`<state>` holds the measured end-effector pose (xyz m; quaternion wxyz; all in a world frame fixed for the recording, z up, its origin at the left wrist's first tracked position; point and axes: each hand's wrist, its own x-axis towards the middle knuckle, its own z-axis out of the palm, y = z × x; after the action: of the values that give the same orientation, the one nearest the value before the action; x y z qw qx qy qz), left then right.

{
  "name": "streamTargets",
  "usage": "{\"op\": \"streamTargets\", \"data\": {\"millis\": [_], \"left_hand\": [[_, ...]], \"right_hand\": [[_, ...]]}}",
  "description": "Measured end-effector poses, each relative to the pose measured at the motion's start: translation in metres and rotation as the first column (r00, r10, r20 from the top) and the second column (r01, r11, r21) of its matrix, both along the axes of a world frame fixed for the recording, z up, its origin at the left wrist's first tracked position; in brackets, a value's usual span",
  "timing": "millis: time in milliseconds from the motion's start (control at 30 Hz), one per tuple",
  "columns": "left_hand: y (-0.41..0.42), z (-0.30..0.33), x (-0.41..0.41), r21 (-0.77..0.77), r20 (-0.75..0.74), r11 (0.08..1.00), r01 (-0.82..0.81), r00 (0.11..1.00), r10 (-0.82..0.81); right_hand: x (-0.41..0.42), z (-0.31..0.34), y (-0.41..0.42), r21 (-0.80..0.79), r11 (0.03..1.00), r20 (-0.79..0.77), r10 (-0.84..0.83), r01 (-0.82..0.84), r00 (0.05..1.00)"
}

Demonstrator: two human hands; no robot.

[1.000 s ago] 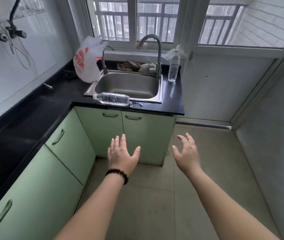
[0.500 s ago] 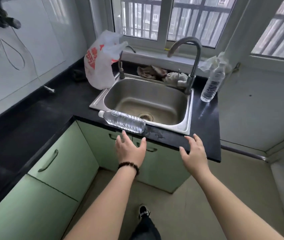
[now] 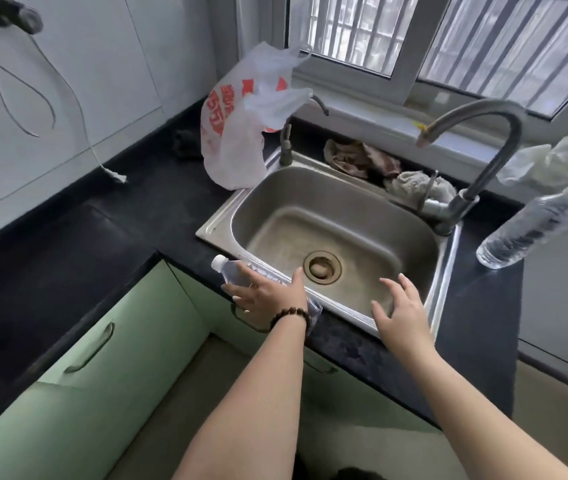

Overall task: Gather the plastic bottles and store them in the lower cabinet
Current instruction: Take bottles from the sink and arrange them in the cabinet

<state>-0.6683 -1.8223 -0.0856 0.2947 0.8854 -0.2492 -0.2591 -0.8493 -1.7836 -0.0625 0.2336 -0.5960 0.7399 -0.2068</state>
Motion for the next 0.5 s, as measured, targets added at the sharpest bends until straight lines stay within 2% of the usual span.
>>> {"op": "streamTargets", "data": {"millis": [233, 333, 400, 500], "left_hand": [[-0.006, 0.001, -0.004, -0.081, 0.059, 0.996, -0.026, 0.998, 0.031], [0.004, 0.006, -0.008, -0.253, 0.075, 0.967, 0.036, 0.997, -0.017], [0.007, 0.012, -0.016, -0.418, 0.079, 0.902, 0.110, 0.993, -0.084], [0.001, 0.033, -0.036, -0.529, 0.030, 0.834, 0.159, 0.985, -0.169]], "right_hand": [[-0.011, -0.006, -0.031, 0.023, 0.996, 0.030, 0.089, -0.089, 0.996], [-0.018, -0.005, -0.043, 0.002, 0.992, 0.051, 0.128, -0.128, 0.990], [-0.027, -0.003, -0.051, -0.011, 0.992, 0.057, 0.127, -0.126, 0.990], [-0.046, 0.003, -0.058, -0.037, 0.994, 0.083, 0.101, -0.099, 0.991]]}}
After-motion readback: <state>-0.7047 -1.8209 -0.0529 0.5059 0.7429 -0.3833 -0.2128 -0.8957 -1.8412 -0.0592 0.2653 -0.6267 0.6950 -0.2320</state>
